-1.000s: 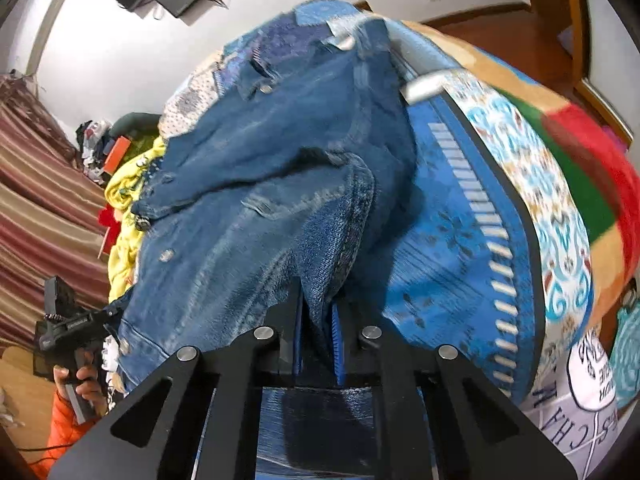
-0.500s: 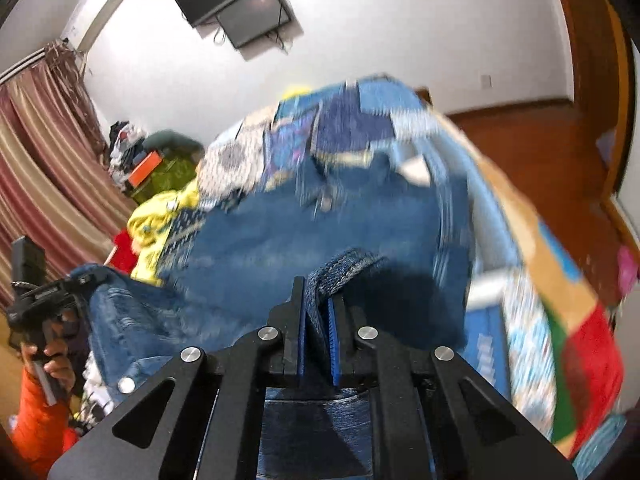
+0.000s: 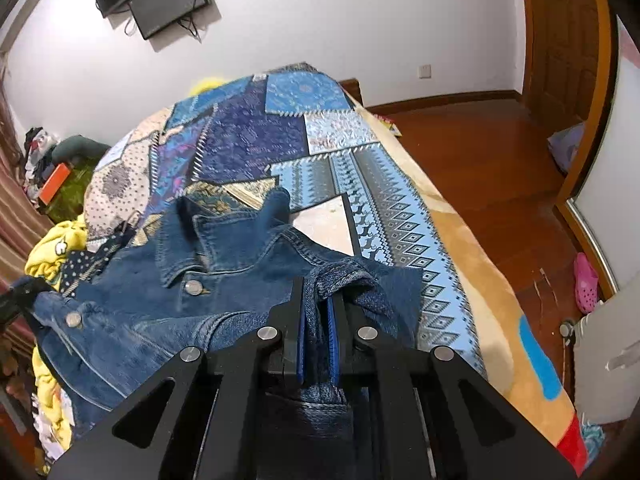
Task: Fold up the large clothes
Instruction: 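Grasp the jacket hem with the left gripper while the right gripper grasps the hem too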
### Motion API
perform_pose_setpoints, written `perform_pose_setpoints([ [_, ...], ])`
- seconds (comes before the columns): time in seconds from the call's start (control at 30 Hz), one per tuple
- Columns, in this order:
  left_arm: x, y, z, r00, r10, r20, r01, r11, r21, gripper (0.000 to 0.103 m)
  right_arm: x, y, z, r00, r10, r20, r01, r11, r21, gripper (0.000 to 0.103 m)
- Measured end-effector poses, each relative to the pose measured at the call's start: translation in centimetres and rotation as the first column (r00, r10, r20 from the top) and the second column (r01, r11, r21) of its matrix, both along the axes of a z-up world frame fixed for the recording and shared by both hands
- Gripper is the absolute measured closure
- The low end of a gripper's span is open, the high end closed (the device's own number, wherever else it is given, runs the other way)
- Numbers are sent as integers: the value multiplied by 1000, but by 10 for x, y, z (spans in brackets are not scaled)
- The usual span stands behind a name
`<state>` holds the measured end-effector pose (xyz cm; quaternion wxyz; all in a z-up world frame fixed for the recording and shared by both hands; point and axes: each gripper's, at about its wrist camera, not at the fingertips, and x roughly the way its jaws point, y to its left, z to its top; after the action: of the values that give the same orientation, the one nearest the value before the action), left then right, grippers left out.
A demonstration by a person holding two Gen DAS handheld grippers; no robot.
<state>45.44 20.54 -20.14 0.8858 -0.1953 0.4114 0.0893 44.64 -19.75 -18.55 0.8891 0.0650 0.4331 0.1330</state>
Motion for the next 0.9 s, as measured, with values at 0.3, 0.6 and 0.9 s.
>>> perform_pose_setpoints([
  [0.3, 20, 4, -57, 991, -34, -132, 37, 999, 23, 86, 7, -4, -12, 988, 146, -55, -149, 987, -59, 93],
  [0.6, 30, -23, -53, 957, -112, -267, 173, 960, 219, 84, -13, -12, 17, 979, 201, -39, -205, 963, -177, 83],
  [0.9, -3, -26, 4, 971, -166, -174, 191, 971, 141, 70, -49, -71, 55, 999, 30, 30, -24, 985, -171, 75],
])
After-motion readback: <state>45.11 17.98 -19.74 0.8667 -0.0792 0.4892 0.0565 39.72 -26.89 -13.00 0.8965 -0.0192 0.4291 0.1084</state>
